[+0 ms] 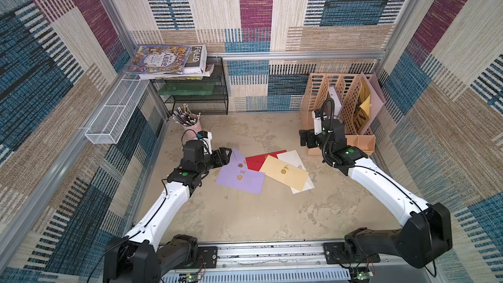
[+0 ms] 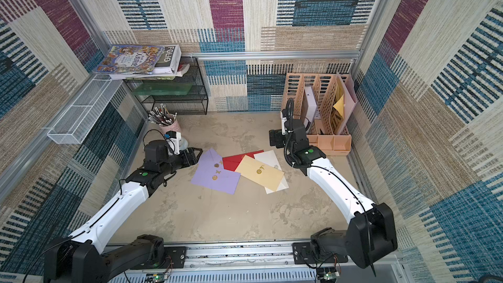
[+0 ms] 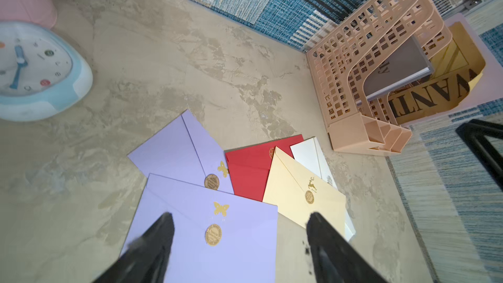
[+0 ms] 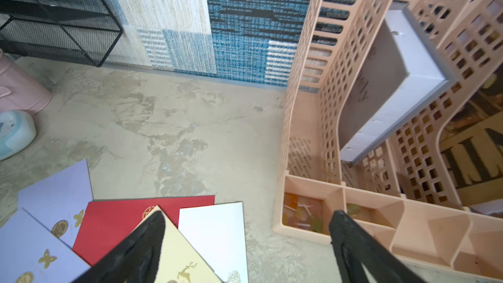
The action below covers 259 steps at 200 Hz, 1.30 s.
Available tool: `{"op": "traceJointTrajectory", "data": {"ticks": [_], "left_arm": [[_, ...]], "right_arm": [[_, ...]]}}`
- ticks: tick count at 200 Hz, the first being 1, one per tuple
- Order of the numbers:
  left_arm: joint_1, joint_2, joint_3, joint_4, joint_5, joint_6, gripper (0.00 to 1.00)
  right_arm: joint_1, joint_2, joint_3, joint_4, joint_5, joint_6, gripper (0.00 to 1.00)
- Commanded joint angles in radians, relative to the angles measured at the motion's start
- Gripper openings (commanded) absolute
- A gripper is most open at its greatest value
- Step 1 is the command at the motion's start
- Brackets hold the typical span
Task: Open the envelope
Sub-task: Pick up the envelope from the envelope.
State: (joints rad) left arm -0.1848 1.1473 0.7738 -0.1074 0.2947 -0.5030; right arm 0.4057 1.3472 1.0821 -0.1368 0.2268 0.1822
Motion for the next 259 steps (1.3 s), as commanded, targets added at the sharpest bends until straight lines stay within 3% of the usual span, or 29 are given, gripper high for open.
{"op": "traceJointTrajectory", "data": {"ticks": [1, 20, 72, 106, 129, 193, 259], "left_arm": [[-0.005, 0.019, -0.024, -0.021, 0.041, -0.126, 0.78], [-0.008, 0.042, -0.048, -0.042, 0.064, -0.172, 0.72], [-0.047, 0.014, -0.124, -0.041, 0.105, -0.253, 0.72], [-0.063, -0.044, -0.194, -0.011, 0.105, -0.331, 0.73], [-0.076, -0.051, -0.232, -0.001, 0.089, -0.358, 0.73], [-0.085, 0.053, -0.344, 0.194, 0.125, -0.499, 0.74], [-0.091, 0.000, -0.349, 0.171, 0.092, -0.506, 0.75]], "right_arm": [[0.003, 0.054, 0.031, -0.051, -0.102, 0.023, 0.96], [0.014, 0.135, 0.083, -0.083, -0.154, 0.021, 0.97], [0.063, 0.331, 0.238, -0.161, -0.241, 0.011, 0.98], [0.074, 0.413, 0.293, -0.167, -0.420, 0.011, 0.99], [0.086, 0.483, 0.333, -0.195, -0.544, 0.002, 0.94], [0.158, 0.619, 0.435, -0.249, -0.812, -0.053, 0.92], [0.207, 0.692, 0.464, -0.289, -0.850, -0.083, 0.92]]}}
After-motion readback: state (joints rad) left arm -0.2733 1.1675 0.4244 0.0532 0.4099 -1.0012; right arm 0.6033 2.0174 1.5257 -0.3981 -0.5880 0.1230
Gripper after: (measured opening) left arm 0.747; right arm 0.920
